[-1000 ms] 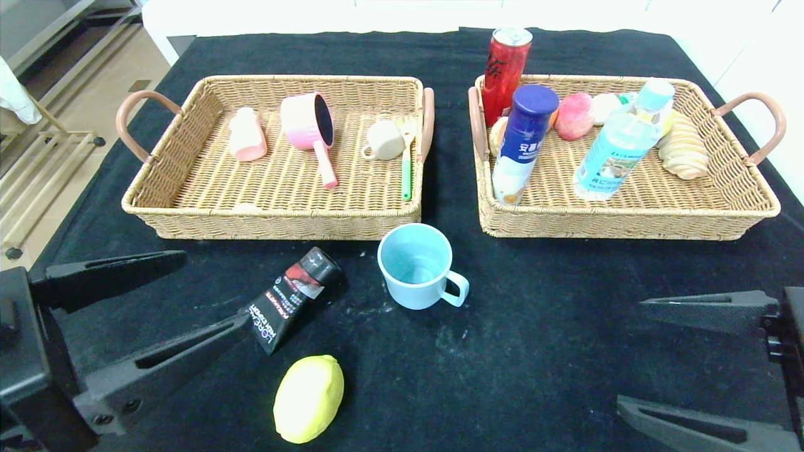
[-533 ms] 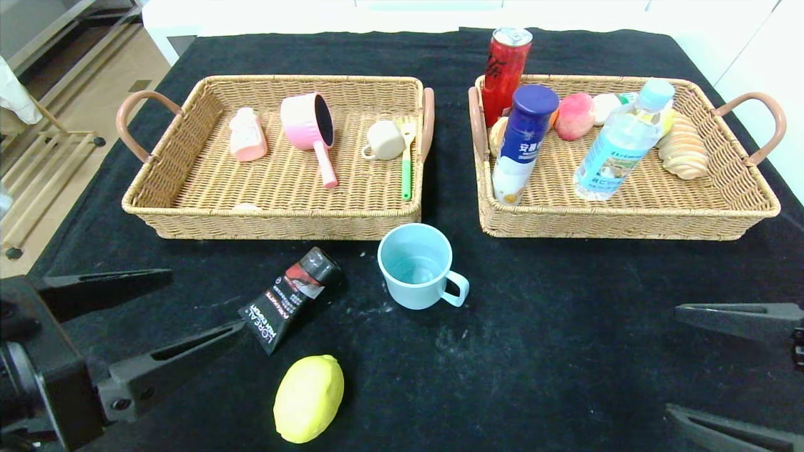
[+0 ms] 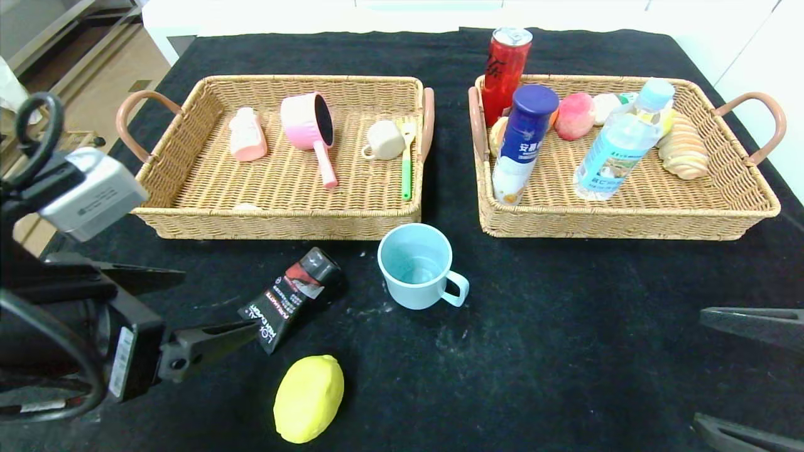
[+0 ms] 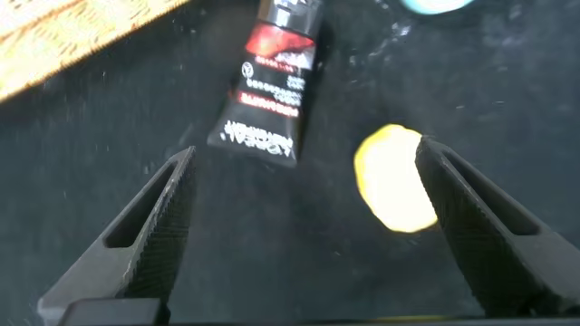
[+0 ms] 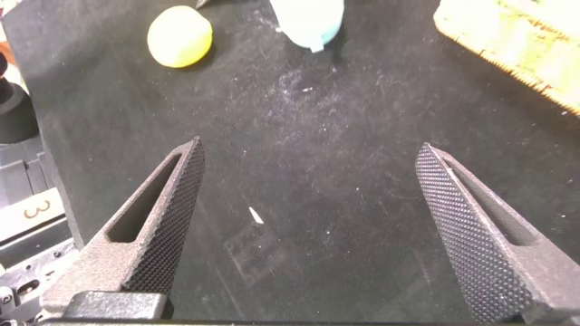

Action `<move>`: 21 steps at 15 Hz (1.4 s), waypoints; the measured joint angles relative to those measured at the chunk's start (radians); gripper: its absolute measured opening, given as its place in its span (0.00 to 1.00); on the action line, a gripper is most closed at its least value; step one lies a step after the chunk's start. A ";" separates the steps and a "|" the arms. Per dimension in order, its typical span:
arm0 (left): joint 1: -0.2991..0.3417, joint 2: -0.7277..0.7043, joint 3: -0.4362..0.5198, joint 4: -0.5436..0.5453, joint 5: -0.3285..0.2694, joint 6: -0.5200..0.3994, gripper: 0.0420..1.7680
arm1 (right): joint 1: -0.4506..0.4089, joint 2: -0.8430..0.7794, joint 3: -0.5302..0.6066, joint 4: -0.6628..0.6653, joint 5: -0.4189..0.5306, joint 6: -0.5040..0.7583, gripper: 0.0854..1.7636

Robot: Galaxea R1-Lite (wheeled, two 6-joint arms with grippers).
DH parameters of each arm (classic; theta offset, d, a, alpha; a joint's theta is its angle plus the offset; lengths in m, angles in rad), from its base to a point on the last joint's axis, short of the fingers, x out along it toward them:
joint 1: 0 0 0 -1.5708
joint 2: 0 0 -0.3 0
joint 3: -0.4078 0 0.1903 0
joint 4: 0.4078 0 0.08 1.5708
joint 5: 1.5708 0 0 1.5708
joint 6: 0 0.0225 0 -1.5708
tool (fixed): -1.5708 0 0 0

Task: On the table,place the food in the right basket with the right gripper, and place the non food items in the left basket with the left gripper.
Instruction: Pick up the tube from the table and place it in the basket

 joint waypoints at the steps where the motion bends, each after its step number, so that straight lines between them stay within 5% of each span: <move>1: 0.000 0.032 -0.021 0.003 0.003 0.013 0.97 | 0.001 -0.009 0.000 0.001 0.000 0.000 0.96; 9: 0.019 0.257 -0.219 0.113 0.096 0.051 0.97 | 0.000 -0.037 -0.006 0.001 -0.001 0.015 0.97; 21: 0.031 0.390 -0.243 0.053 0.094 0.071 0.97 | -0.021 -0.020 -0.010 -0.007 -0.005 0.024 0.97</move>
